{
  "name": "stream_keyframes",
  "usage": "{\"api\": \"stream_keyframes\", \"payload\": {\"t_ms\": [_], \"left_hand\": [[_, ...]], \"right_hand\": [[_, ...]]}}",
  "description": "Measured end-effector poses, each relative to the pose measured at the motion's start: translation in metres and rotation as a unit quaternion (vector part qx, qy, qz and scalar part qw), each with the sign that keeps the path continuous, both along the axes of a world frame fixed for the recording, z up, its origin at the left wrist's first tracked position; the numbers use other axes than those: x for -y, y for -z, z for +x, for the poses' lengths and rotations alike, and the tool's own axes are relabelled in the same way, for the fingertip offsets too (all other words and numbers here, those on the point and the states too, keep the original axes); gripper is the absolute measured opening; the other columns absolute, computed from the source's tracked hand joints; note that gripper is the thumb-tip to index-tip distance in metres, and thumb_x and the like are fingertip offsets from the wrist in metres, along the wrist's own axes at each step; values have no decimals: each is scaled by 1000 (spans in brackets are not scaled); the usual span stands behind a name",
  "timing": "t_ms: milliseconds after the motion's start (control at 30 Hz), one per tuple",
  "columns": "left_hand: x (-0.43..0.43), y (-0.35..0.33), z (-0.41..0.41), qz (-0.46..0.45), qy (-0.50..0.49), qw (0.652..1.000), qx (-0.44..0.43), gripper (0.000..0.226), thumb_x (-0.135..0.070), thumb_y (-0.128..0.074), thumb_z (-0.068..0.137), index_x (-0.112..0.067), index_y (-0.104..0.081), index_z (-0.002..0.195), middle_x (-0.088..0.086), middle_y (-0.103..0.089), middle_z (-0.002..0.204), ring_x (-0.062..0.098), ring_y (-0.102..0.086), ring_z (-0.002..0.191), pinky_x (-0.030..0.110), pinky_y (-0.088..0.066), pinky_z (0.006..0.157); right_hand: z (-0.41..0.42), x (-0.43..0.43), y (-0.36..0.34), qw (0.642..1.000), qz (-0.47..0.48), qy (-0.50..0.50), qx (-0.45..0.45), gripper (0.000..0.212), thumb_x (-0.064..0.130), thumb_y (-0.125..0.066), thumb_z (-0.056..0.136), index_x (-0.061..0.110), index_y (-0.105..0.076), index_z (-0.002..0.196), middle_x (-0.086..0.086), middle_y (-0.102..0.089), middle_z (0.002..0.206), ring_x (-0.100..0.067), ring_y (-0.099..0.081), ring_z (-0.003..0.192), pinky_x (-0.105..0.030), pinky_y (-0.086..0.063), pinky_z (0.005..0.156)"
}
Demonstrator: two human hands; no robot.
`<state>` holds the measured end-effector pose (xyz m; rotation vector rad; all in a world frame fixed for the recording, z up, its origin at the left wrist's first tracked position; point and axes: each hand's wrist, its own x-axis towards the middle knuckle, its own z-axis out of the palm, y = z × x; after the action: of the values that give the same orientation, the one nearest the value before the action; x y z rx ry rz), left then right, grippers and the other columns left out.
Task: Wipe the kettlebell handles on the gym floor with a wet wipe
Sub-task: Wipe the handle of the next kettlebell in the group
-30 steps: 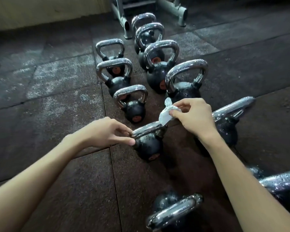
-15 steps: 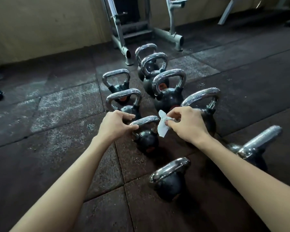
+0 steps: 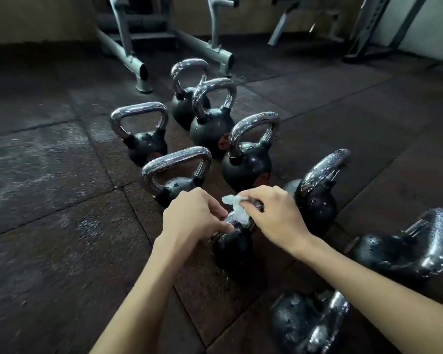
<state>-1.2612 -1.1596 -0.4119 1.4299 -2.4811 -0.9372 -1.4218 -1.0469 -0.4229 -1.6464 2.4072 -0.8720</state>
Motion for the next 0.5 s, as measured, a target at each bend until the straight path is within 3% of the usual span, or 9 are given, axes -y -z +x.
{"api": "stream_keyframes", "payload": {"t_ms": [100, 200, 300, 400, 500], "left_hand": [[9, 8, 2, 32, 27, 999, -19, 34, -57, -94, 52, -45, -78, 79, -18, -76, 83, 4, -70, 92, 34, -58, 87], [16, 12, 8, 65, 41, 996, -47, 34, -57, -93, 53, -43, -77, 80, -17, -76, 85, 5, -70, 93, 34, -59, 86], [21, 13, 12, 82, 52, 993, -59, 35, -54, -94, 55, -40, -78, 83, -18, -75, 82, 4, -71, 91, 33, -59, 84], [19, 9, 16, 77, 63, 994, -54, 36, -54, -93, 57, -39, -78, 87, -19, -75, 82, 5, -71, 90, 31, -58, 84], [16, 8, 18, 76, 68, 994, -50, 37, -56, -92, 59, -41, -78, 90, -22, -74, 80, 1, -70, 89, 28, -56, 81]], "right_hand": [[11, -7, 0, 999, 8, -12, -40, 23, 34, -69, 96, 37, -74, 118, 24, -70, 117, -3, -55, 94, -29, -48, 89], [11, -1, -14, 997, 56, -32, -48, 25, 31, -77, 91, 37, -77, 115, 29, -65, 115, 9, -54, 95, -19, -43, 89], [11, 14, -29, 993, 100, -19, -56, 22, 28, -81, 86, 40, -80, 104, 31, -71, 102, -3, -58, 86, -20, -45, 80], [15, 18, -32, 996, 87, -8, -25, 18, 24, -85, 83, 34, -82, 96, 25, -73, 93, -9, -65, 87, -26, -49, 82], [5, 25, -28, 996, 89, 14, 2, 24, 29, -84, 83, 35, -80, 105, 15, -74, 85, -8, -64, 83, -18, -46, 81]]}}
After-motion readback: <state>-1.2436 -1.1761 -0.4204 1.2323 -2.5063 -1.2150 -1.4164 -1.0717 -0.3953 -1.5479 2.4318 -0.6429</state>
